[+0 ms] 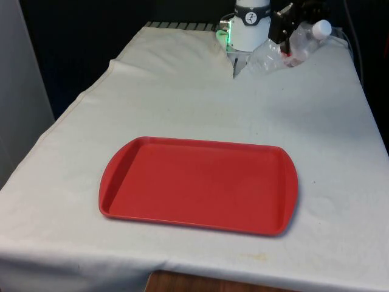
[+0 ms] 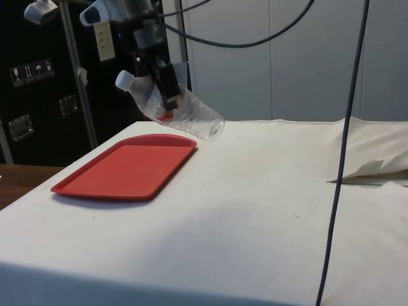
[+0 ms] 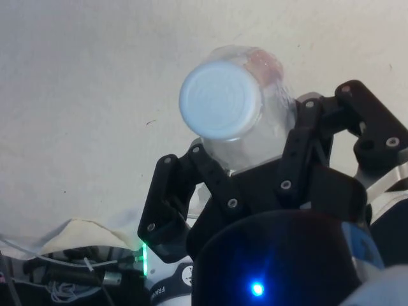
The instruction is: Place the bottle upright on the tray.
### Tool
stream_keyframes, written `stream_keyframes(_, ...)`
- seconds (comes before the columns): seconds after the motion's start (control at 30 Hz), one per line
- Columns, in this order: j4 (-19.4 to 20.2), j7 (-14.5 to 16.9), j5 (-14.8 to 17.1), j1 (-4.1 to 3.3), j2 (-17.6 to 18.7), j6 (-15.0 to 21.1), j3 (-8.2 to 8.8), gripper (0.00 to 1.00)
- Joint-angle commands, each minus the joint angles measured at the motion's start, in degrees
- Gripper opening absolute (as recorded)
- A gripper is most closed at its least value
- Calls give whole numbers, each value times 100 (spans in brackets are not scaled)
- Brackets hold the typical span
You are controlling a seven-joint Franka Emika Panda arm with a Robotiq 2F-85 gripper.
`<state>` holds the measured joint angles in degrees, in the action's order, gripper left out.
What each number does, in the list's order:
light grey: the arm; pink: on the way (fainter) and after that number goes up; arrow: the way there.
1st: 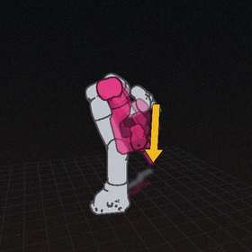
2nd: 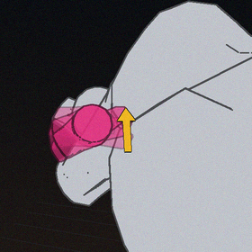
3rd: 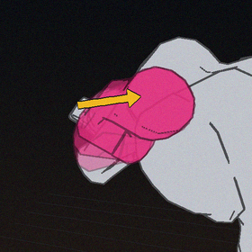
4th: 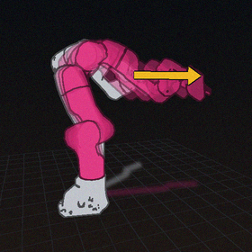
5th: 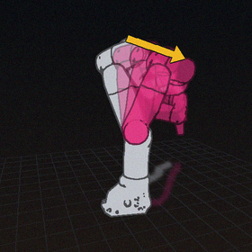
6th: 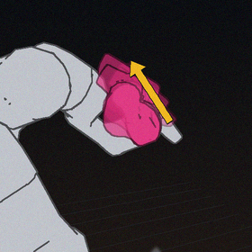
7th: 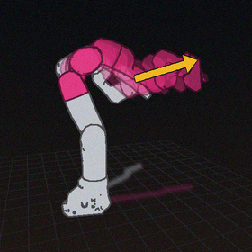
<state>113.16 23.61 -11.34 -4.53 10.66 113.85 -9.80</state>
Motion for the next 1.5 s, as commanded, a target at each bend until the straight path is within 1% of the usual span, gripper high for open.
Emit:
stream_keyframes(0.0,6,6,11,0,-17,6,6,0)
stream_keyframes(0.03,69,57,92,23,-92,115,6,0)
stream_keyframes(0.3,132,149,292,23,-264,229,74,0)
stream_keyframes(0.33,86,103,241,0,-218,138,74,0)
stream_keyframes(0.37,143,155,309,23,-275,241,80,0)
stream_keyframes(0.5,172,201,407,17,-355,304,115,0)
stream_keyframes(0.6,172,223,453,17,-390,338,138,0)
stream_keyframes(0.63,120,183,407,0,-344,246,143,0)
stream_keyframes(0.67,172,235,476,23,-401,355,143,0)
stream_keyframes(0.93,172,309,596,17,-487,504,223,0)
stream_keyframes(0.97,126,264,544,0,-430,407,223,0)
stream_keyframes(1.0,178,321,607,17,-493,527,229,0)
stream_keyframes(1.2,183,378,699,17,-550,665,298,0)
stream_keyframes(1.23,126,338,647,0,-498,561,298,0)
stream_keyframes(1.27,183,390,716,17,-556,688,309,0)
stream_keyframes(1.47,195,384,751,11,-567,882,367,0)
